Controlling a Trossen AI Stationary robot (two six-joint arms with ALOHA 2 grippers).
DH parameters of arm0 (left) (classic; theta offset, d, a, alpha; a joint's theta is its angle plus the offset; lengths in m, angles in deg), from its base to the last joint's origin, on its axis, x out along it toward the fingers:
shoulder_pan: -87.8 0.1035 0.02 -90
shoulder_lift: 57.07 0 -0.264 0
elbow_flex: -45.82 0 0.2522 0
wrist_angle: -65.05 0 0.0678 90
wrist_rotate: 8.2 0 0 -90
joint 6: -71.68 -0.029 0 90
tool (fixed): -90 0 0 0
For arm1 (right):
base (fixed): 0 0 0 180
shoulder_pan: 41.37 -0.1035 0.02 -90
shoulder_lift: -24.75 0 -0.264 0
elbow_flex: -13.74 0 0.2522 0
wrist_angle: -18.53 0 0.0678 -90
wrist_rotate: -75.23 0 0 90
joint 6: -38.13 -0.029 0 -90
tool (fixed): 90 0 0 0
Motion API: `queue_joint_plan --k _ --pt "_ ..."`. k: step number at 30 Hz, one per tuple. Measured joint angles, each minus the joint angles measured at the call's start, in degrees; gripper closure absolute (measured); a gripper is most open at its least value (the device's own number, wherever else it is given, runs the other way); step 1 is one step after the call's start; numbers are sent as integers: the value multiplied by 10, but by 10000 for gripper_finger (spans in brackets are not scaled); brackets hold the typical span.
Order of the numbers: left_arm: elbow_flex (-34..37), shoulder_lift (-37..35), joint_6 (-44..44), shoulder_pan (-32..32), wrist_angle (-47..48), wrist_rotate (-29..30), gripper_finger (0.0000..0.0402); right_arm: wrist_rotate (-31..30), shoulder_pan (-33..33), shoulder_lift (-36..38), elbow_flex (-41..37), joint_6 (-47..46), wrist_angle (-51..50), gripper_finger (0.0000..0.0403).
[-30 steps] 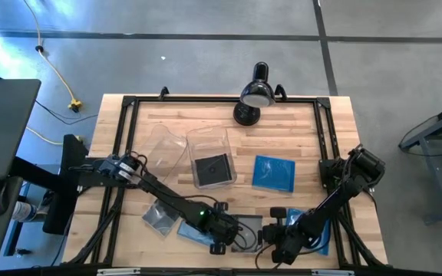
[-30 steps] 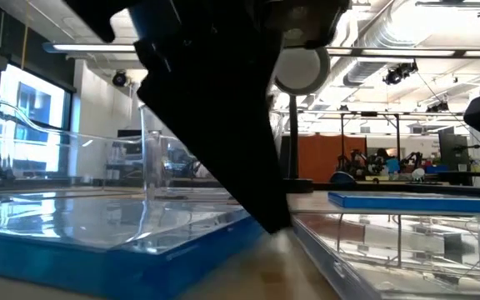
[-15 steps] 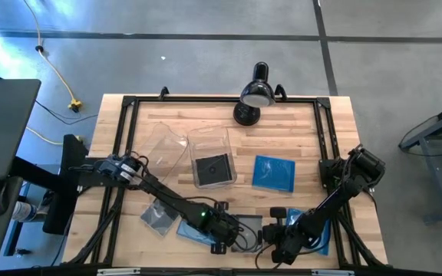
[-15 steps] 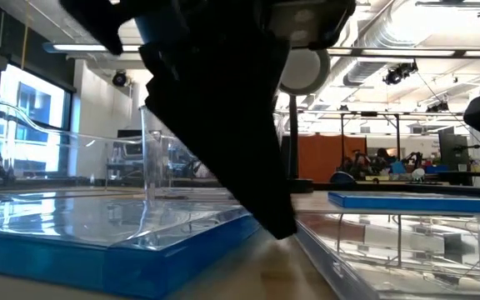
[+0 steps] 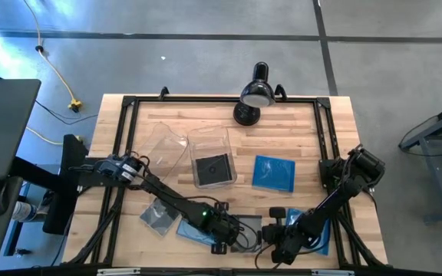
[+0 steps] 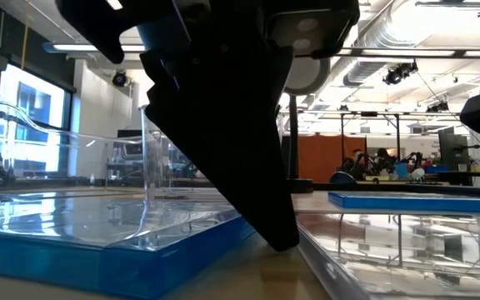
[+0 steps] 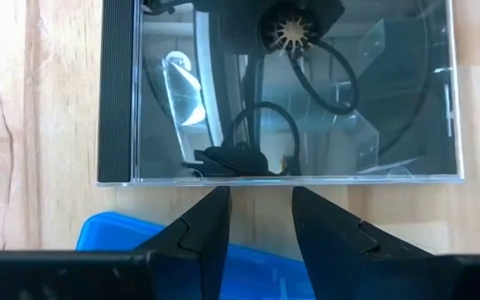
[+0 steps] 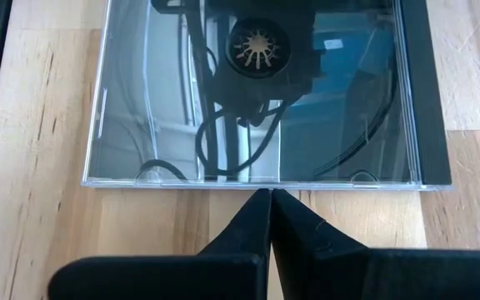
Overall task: Pick & place jewel cases by type
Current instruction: Adjust the right black CD case
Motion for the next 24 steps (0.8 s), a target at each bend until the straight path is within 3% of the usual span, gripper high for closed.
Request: queue_joint_plan --k 24 --pt "-34 -3 -14 -1 50 45 270 -18 3 0 -1 13 4 403"
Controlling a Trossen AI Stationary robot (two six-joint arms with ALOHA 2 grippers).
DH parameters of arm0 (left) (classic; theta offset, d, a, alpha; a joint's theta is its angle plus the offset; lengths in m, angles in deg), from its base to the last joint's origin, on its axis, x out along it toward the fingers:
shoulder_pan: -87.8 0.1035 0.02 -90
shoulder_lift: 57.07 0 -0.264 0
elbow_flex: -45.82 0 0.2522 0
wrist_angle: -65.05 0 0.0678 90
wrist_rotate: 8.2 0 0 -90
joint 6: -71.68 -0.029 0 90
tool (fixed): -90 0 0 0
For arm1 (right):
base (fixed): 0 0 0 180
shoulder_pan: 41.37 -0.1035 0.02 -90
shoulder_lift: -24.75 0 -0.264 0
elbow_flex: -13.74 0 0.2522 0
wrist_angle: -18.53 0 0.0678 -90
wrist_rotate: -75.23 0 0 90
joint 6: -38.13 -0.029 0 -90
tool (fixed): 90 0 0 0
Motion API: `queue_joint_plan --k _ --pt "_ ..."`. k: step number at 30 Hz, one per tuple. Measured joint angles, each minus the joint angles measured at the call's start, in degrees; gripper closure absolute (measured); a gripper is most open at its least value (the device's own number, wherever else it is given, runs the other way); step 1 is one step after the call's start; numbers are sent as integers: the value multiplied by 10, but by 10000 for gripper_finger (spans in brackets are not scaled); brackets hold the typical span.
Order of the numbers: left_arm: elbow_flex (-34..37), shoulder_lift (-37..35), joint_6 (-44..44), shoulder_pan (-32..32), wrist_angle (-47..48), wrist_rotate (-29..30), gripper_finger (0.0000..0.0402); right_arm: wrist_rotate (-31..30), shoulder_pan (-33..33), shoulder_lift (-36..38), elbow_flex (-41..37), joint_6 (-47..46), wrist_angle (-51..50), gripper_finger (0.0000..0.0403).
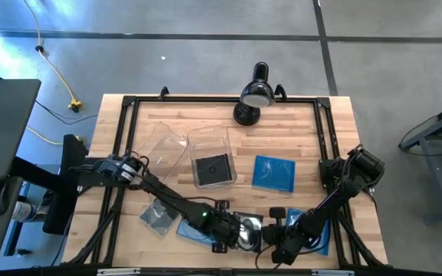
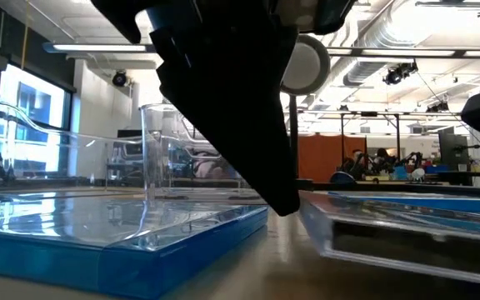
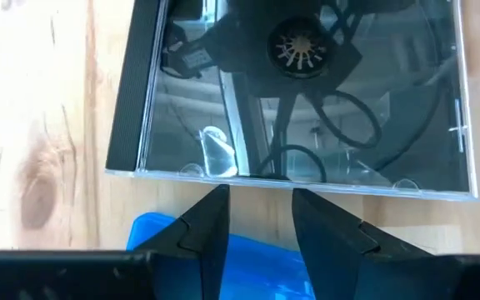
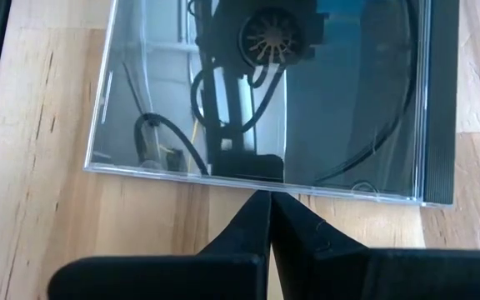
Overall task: Pick & place jewel cases by type
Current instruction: Adjust the right black CD case
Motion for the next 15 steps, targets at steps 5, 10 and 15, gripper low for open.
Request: queue_joint_plan --k 5,10,15 --pt "0 0 11 -3 34 4 270 7 14 -1 0 17 21 403" --pt "-1 -4 20 -8 56 11 270 18 30 -1 0 42 37 403" --pt "-1 -28 19 -16 56 33 270 13 30 -1 0 45 39 403"
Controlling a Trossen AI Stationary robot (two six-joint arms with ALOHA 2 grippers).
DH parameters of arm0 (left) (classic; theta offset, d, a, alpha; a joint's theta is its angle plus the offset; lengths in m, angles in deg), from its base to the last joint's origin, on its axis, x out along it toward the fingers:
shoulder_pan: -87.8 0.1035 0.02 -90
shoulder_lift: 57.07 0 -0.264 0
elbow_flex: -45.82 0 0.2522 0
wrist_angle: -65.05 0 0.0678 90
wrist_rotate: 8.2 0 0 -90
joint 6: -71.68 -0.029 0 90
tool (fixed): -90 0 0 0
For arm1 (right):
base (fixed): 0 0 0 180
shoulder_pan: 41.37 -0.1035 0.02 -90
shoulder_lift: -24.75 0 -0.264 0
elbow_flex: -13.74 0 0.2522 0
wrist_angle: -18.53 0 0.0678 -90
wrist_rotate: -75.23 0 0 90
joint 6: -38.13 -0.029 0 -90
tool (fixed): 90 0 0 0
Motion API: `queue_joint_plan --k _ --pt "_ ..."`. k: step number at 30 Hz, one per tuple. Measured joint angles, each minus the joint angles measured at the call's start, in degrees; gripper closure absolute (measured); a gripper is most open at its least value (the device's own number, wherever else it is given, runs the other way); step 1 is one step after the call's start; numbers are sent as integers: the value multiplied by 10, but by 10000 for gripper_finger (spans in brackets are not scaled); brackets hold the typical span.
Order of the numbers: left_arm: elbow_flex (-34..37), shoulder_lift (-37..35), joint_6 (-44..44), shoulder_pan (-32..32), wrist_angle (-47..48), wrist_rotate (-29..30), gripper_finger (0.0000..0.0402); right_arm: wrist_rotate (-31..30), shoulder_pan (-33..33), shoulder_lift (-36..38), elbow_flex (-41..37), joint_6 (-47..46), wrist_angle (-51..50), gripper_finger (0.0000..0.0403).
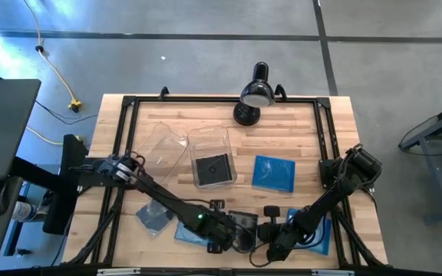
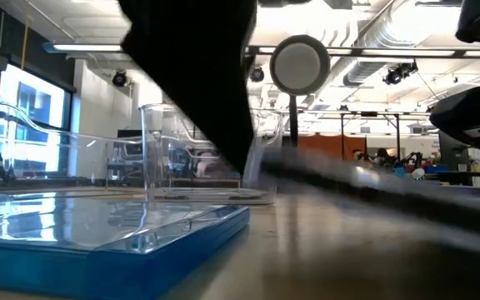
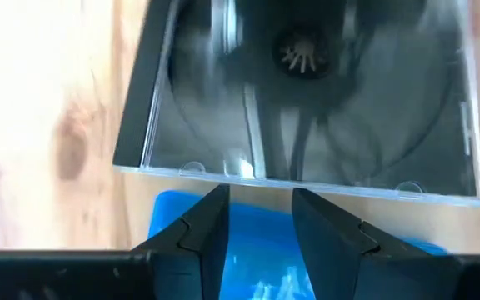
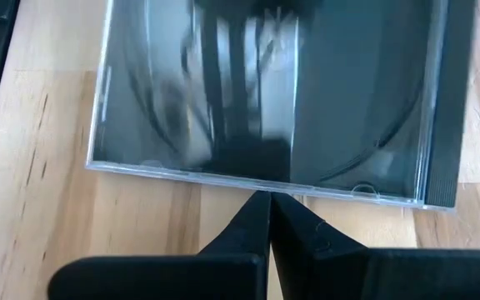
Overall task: Pick & place jewel cases by type
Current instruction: Adjust the right black CD case
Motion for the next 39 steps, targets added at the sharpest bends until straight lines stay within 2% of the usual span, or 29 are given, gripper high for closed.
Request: queue_joint_plan --k 10,21,26,39 --pt "-1 -13 22 -9 58 8 270 -3 24 -1 -1 55 49 403" --pt "1 -12 67 -10 125 18 270 27 60 -2 -1 105 91 403" --pt "4 -12 77 -10 134 24 270 43 65 -24 2 105 110 403" --pt "7 -12 103 -10 154 26 270 25 56 -28 2 81 103 403"
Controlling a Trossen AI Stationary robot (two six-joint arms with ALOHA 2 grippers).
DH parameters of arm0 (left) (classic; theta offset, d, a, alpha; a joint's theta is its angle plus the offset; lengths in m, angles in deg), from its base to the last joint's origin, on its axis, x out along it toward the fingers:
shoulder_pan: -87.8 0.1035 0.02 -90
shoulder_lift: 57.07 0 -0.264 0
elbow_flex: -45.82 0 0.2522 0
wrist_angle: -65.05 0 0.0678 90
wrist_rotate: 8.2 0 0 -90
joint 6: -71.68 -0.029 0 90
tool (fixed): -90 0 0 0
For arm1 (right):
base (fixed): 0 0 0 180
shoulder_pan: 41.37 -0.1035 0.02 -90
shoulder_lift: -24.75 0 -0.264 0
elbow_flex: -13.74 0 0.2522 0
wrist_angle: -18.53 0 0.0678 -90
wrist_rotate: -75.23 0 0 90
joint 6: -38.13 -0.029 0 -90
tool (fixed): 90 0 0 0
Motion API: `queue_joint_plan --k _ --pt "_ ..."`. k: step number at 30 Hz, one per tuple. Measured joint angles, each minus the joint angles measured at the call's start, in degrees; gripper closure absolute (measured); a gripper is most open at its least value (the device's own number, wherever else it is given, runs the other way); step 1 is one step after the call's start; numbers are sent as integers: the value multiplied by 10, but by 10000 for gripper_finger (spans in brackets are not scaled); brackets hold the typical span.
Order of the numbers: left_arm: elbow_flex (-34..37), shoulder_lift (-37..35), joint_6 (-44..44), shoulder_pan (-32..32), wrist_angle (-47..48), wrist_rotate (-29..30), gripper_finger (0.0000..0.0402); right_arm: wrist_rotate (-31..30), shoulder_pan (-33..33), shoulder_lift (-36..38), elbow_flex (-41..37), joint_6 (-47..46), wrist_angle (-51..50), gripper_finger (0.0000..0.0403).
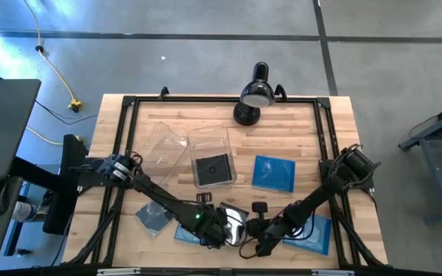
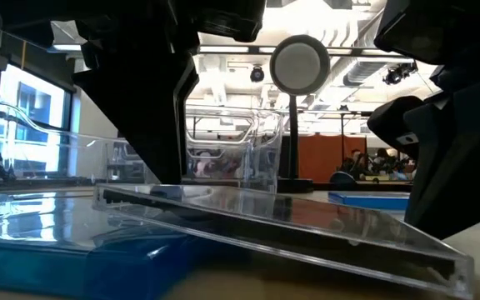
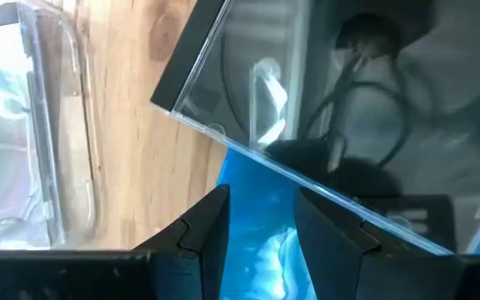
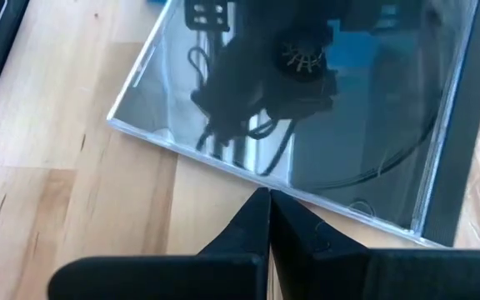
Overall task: Pick & place jewel cases by type
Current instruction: Adjust the right black CD case, then adjust the left transparent bin
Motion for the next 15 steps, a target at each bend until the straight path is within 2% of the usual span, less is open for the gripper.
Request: queue_joint_plan --k 8,15 --pt "0 0 16 0 45 -3 270 -2 0 0 0 -1 -7 403" --pt "1 -19 96 0 109 46 270 -2 0 0 0 -2 -10 403"
